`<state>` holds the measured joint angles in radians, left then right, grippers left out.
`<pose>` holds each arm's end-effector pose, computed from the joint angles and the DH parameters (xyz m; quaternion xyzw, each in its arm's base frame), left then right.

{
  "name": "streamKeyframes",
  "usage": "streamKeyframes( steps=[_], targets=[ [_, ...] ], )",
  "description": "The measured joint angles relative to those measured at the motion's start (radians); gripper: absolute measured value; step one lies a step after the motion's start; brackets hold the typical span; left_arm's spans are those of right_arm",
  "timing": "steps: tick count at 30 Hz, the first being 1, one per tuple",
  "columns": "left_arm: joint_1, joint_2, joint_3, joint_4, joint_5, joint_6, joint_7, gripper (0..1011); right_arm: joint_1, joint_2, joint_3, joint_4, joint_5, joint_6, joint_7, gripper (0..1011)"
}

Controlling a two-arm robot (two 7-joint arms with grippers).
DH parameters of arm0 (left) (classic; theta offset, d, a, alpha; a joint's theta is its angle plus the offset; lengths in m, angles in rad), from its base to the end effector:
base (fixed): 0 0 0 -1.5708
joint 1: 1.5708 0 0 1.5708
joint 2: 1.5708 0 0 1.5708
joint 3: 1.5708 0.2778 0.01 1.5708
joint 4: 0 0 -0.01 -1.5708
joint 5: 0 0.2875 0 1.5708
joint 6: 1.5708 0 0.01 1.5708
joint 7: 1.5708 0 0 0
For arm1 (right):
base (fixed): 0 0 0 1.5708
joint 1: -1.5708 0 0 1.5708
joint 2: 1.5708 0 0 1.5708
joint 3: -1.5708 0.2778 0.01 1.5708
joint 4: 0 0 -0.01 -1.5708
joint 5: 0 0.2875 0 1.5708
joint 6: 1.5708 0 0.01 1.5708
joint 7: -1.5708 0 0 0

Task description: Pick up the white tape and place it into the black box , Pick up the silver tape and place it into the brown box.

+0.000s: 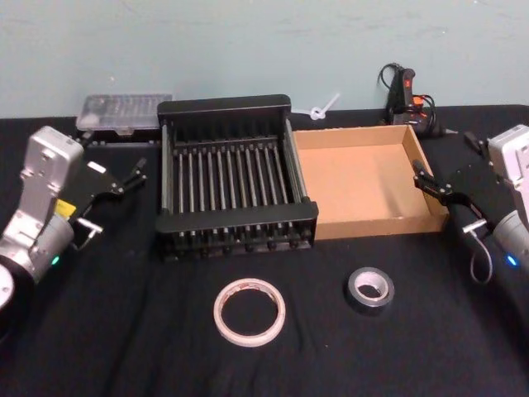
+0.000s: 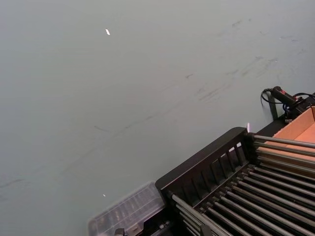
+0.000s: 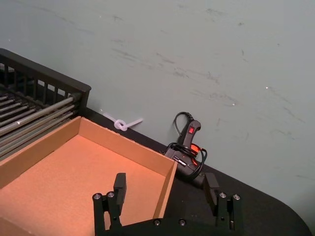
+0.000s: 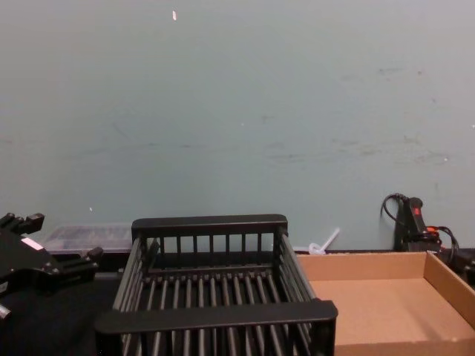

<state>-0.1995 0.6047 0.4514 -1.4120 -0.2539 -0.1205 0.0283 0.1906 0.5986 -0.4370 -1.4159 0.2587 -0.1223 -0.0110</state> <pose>0.3360 0.0814 -0.2884 0.1415 -0.1325 0.5799 0.7913 0.3349 -0.0818 -0.2884 -0.1367 -0.1274 -0.5775 0.7947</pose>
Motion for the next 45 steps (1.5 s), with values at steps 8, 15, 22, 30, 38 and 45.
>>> streamKeyframes(
  steps=[8, 15, 22, 30, 38, 45],
  targets=[
    [0.000, 0.000, 0.000, 0.000, 0.000, 0.000, 0.000, 1001, -0.031, -0.004, 0.029, -0.030, 0.028, 0.004, 0.040, 1002],
    [0.000, 0.000, 0.000, 0.000, 0.000, 0.000, 0.000, 1001, -0.077, 0.007, 0.057, -0.087, 0.075, 0.034, 0.092, 1002],
    [0.000, 0.000, 0.000, 0.000, 0.000, 0.000, 0.000, 1001, -0.128, 0.028, 0.079, -0.150, 0.112, 0.070, 0.141, 1002],
    [0.000, 0.000, 0.000, 0.000, 0.000, 0.000, 0.000, 1001, -0.198, 0.060, 0.103, -0.230, 0.149, 0.125, 0.198, 1002],
    [0.000, 0.000, 0.000, 0.000, 0.000, 0.000, 0.000, 1001, -0.243, 0.079, 0.119, -0.277, 0.171, 0.187, 0.240, 1002],
    [0.000, 0.000, 0.000, 0.000, 0.000, 0.000, 0.000, 1001, -0.265, 0.093, 0.126, -0.301, 0.181, 0.254, 0.275, 1002]
  ],
)
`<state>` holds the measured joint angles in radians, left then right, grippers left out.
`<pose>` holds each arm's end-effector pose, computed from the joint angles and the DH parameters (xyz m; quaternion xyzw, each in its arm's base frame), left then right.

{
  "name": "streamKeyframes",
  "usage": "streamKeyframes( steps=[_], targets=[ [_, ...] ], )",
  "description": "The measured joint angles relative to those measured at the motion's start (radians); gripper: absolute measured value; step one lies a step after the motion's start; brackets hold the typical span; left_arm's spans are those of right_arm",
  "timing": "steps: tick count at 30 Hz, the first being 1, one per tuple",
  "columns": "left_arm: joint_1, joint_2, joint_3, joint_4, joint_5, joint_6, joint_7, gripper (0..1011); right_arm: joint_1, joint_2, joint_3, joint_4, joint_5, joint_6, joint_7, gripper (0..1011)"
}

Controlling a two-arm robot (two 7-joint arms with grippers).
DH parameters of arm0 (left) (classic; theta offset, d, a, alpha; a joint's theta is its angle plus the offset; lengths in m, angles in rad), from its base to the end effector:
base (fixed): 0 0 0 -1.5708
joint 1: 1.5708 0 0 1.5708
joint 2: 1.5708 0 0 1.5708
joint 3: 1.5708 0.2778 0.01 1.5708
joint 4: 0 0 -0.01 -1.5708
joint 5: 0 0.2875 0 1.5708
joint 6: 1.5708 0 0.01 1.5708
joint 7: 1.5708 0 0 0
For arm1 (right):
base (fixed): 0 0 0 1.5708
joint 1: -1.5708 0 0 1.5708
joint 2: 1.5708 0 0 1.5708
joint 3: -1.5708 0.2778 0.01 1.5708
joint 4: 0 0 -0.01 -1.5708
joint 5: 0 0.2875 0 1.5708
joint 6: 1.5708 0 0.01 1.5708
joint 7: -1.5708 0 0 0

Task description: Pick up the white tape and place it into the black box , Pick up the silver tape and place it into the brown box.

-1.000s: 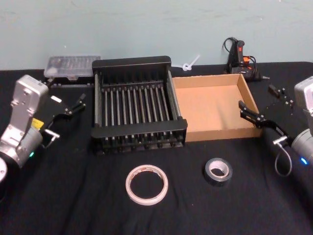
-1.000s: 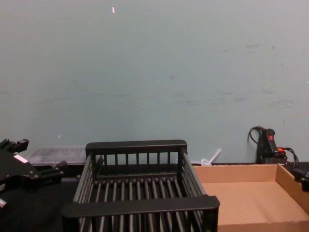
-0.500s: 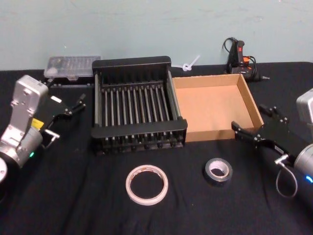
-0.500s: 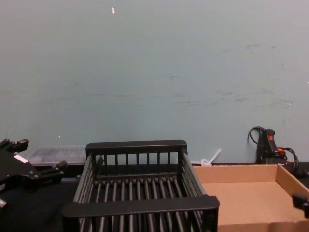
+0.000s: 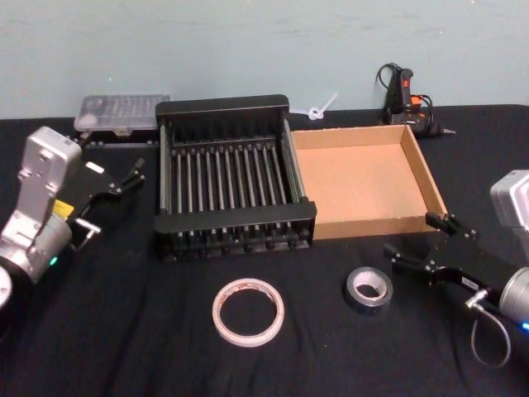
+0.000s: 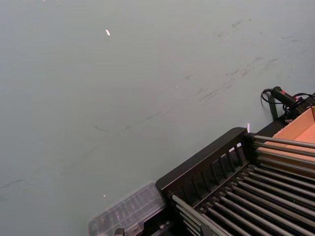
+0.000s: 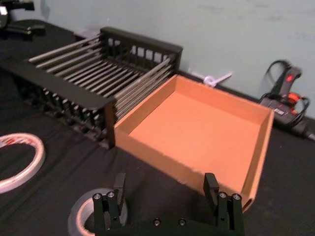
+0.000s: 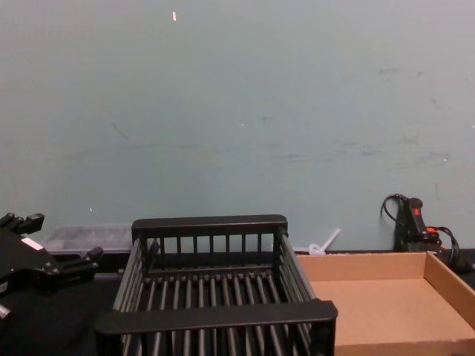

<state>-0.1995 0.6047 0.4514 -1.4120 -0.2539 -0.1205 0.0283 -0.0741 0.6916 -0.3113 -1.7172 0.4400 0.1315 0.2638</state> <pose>0.3360 0.0814 -0.2884 0.1415 -0.1325 0.5799 0.7913 0.2717 -0.0840 -0.2700 -0.1673 0.0258 -0.4589 0.8722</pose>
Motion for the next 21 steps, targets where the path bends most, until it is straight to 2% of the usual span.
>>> streamKeyframes(
  steps=[10, 21],
  targets=[
    [0.000, 0.000, 0.000, 0.000, 0.000, 0.000, 0.000, 1001, -0.007, 0.012, -0.006, -0.016, 0.002, 0.096, 0.065, 1002],
    [0.000, 0.000, 0.000, 0.000, 0.000, 0.000, 0.000, 1001, 0.008, 0.003, -0.018, -0.009, -0.027, 0.156, 0.106, 1002]
  ],
)
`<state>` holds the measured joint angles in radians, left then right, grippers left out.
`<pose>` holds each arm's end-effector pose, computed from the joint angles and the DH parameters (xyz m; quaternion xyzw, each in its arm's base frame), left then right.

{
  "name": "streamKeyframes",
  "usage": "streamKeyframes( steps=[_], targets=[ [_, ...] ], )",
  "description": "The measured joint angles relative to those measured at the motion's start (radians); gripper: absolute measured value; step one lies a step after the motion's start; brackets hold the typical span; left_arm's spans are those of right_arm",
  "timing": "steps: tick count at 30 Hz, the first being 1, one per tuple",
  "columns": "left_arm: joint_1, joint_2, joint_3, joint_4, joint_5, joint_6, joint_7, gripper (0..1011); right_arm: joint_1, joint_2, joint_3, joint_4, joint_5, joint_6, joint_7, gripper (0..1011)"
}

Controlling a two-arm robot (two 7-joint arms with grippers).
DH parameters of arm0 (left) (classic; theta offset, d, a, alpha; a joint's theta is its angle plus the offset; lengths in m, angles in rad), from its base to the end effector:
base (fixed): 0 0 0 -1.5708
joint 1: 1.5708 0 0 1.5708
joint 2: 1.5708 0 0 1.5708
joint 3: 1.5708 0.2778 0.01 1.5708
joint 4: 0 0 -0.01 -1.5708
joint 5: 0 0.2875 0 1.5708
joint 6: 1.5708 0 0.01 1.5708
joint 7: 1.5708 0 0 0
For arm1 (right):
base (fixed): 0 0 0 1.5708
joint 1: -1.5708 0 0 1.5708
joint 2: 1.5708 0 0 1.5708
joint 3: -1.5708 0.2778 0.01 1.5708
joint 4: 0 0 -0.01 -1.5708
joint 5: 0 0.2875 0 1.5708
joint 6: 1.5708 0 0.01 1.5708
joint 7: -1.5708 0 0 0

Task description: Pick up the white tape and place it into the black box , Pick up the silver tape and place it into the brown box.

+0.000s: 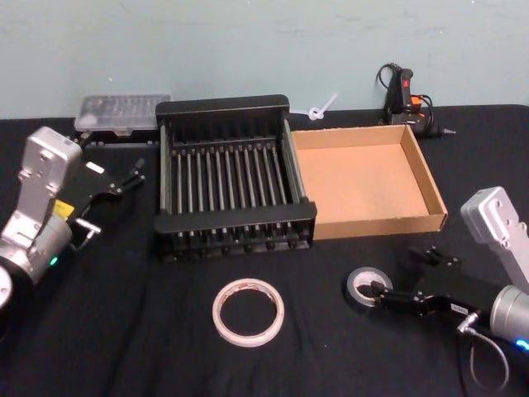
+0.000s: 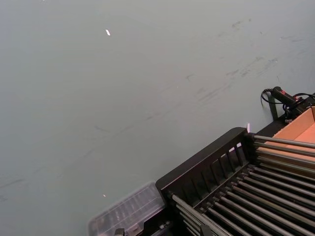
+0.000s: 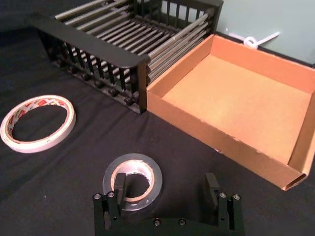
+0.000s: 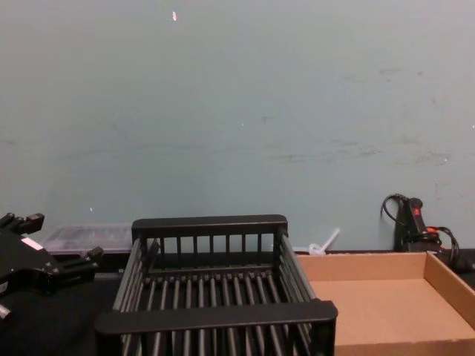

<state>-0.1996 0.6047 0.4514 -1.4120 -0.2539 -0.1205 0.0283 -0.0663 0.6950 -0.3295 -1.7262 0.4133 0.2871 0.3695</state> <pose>0.3360 0.0814 -0.2883 0.1415 -0.1325 0.5799 0.7913 0.2714 -0.0797 -0.2702 -0.2277 0.0768 -0.4050 0.8821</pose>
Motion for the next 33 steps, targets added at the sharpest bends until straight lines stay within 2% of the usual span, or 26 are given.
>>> streamKeyframes(
  steps=[21, 33],
  targets=[
    [0.000, 0.000, 0.000, 0.000, 0.000, 0.000, 0.000, 1002, 0.058, -0.052, -0.016, 0.058, -0.062, 0.044, 0.032, 1002],
    [0.000, 0.000, 0.000, 0.000, 0.000, 0.000, 0.000, 1002, 0.074, -0.065, -0.023, 0.073, -0.078, 0.052, 0.039, 1002]
  ],
)
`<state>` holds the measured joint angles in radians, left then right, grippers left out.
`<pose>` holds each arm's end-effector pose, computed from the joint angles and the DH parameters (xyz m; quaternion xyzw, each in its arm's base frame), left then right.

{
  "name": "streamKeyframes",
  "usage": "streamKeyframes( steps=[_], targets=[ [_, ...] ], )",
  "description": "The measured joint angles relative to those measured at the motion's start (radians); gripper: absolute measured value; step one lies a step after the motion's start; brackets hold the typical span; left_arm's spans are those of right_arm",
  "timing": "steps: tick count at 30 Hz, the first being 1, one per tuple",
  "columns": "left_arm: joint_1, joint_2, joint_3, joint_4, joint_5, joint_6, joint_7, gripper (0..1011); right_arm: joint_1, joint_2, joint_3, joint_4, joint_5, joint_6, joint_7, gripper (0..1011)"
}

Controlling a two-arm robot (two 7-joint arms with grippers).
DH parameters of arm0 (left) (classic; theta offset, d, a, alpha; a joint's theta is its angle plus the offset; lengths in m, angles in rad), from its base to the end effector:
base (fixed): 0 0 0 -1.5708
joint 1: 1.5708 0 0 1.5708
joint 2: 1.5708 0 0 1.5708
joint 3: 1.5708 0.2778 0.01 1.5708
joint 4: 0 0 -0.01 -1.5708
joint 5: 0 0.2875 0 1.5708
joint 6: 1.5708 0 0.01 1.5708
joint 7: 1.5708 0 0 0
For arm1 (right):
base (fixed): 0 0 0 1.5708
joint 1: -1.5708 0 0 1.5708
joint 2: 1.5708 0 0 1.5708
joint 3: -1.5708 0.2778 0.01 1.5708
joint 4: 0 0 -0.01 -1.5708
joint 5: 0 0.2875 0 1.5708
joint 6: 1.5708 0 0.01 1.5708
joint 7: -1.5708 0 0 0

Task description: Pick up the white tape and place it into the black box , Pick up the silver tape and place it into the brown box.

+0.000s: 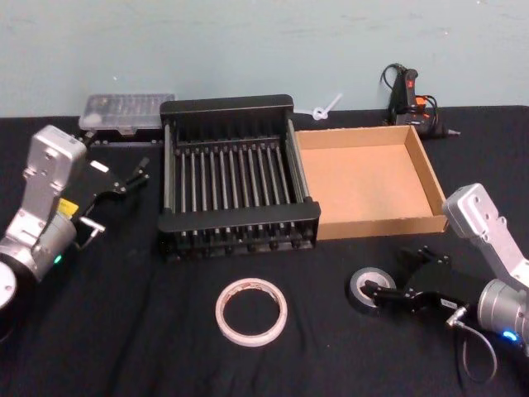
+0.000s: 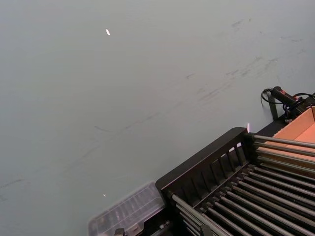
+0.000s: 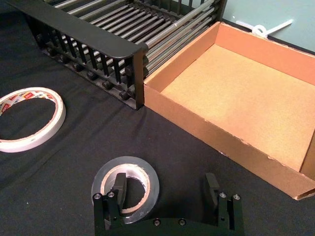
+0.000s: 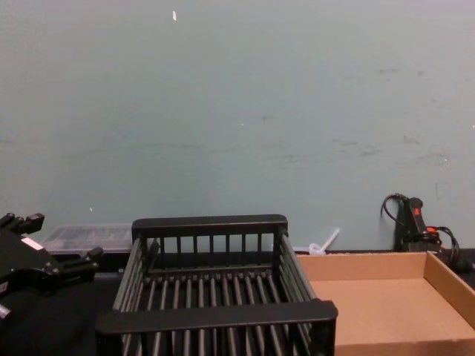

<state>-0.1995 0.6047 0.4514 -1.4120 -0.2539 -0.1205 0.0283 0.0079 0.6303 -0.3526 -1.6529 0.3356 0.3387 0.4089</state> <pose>0.3360 0.0814 -0.2884 0.1415 -0.1325 0.5799 0.7913 0.2899 -0.0706 -0.2761 -0.2508 0.0810 -0.3997 0.8779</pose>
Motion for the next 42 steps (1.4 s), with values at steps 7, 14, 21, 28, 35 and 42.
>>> streamKeyframes(
  steps=[7, 14, 21, 28, 35, 42],
  targets=[
    [0.000, 0.000, 0.000, 0.000, 0.000, 0.000, 0.000, 1001, -0.001, 0.001, 0.001, -0.001, 0.001, -0.001, 0.000, 1002],
    [0.000, 0.000, 0.000, 0.000, 0.000, 0.000, 0.000, 1001, -0.002, 0.002, 0.001, -0.002, 0.003, -0.001, -0.001, 864],
    [0.000, 0.000, 0.000, 0.000, 0.000, 0.000, 0.000, 1001, -0.003, 0.003, 0.002, -0.003, 0.004, -0.002, -0.001, 704],
    [0.000, 0.000, 0.000, 0.000, 0.000, 0.000, 0.000, 1001, -0.004, 0.003, 0.002, -0.003, 0.005, -0.003, -0.001, 446],
    [0.000, 0.000, 0.000, 0.000, 0.000, 0.000, 0.000, 1001, -0.004, 0.003, 0.002, -0.004, 0.006, -0.003, -0.002, 217],
    [0.000, 0.000, 0.000, 0.000, 0.000, 0.000, 0.000, 1001, -0.004, 0.003, 0.002, -0.004, 0.006, -0.003, -0.002, 144]
  ],
)
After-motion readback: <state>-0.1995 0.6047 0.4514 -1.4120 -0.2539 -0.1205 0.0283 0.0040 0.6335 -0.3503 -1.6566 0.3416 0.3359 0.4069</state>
